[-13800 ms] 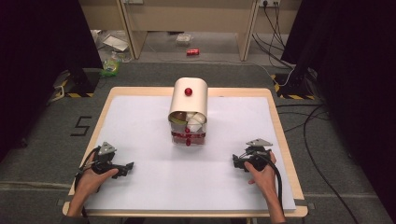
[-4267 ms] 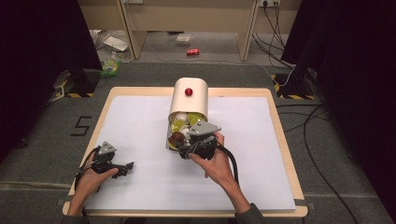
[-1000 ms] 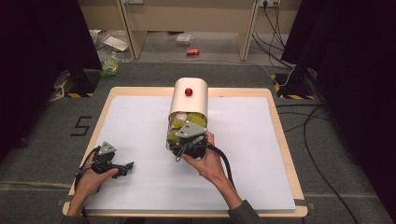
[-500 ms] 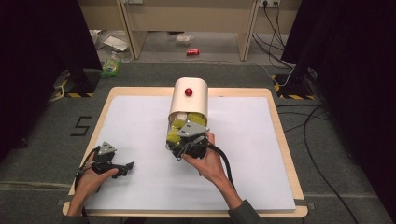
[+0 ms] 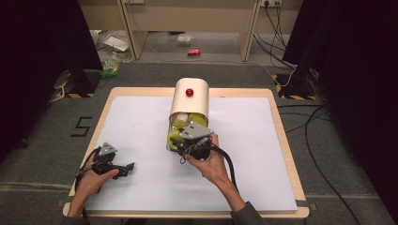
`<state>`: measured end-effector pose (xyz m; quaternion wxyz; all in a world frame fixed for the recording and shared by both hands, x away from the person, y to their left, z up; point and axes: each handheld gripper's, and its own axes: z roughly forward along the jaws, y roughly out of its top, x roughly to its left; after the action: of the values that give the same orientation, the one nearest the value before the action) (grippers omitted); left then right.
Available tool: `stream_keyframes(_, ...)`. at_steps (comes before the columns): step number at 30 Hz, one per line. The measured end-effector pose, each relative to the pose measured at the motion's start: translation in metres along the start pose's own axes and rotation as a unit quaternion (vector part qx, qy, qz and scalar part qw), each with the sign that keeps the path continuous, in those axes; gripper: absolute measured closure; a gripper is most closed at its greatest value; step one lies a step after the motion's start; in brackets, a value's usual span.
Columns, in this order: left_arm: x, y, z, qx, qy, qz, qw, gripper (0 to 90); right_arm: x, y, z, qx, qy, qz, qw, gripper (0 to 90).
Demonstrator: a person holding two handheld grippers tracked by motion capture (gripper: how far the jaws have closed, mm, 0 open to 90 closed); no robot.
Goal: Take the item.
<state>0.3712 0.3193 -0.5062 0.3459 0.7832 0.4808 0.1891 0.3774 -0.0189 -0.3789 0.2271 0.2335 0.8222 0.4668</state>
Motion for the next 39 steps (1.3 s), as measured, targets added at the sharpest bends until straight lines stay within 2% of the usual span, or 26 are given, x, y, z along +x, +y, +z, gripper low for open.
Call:
stream_keyframes(3,0.0,0.0,0.0,0.0,0.0,0.0,1.0,0.0,0.003,0.0,0.0,0.003,-0.004,-0.004,1.0,55.3)
stream_keyframes(7,0.0,0.0,0.0,0.0,0.0,0.0,1.0,0.0,0.009,0.004,-0.005,0.001,-0.007,-0.025,0.9997,56.3)
stream_keyframes(13,0.0,0.0,0.0,0.0,0.0,0.0,1.0,0.0,0.011,0.003,-0.012,0.006,0.003,-0.031,0.9995,59.0)
stream_keyframes(19,0.0,0.0,0.0,0.0,0.0,0.0,1.0,0.0,0.011,0.003,-0.02,-0.003,0.025,-0.021,0.9995,58.2)
stream_keyframes(25,0.0,0.0,0.0,0.0,0.0,0.0,1.0,0.0,0.012,0.003,-0.025,-0.011,0.037,-0.021,0.999,56.8)
stream_keyframes(29,0.0,0.0,0.0,0.0,0.0,0.0,1.0,0.0,0.011,0.004,-0.027,-0.018,0.045,-0.012,0.9987,57.4)
stream_keyframes(39,0.0,0.0,0.0,-0.001,0.0,0.0,1.0,0.0,0.018,0.004,-0.036,-0.021,0.048,-0.024,0.9984,59.3)
